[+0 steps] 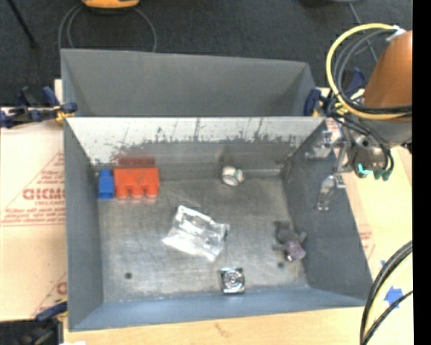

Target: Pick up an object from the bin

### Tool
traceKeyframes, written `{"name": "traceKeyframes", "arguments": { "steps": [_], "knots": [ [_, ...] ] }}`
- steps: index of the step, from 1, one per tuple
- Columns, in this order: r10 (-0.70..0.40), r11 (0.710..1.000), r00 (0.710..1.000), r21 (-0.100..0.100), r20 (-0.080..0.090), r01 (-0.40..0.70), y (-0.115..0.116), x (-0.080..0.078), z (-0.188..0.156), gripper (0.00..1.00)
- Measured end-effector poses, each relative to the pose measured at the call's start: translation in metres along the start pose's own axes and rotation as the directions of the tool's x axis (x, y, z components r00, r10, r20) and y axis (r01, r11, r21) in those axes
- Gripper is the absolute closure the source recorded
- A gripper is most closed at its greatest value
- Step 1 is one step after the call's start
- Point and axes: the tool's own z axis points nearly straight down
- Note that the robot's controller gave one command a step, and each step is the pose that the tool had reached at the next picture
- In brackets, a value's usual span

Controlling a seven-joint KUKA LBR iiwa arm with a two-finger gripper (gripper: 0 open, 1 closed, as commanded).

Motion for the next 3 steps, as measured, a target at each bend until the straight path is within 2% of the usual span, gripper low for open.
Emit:
{"name": "traceKeyframes", "arguments": {
  "steps": [1,2,3],
  "knots": [
    [-0.153,0.988,0.988,-0.002,-0.001,0.153,0.001,0.034,0.141,0.00],
    [-0.393,0.920,0.919,-0.005,0.012,0.393,-0.004,0.040,0.154,0.00],
    [-0.436,0.900,0.900,-0.002,0.014,0.436,-0.003,0.052,0.151,0.00]
  ]
}}
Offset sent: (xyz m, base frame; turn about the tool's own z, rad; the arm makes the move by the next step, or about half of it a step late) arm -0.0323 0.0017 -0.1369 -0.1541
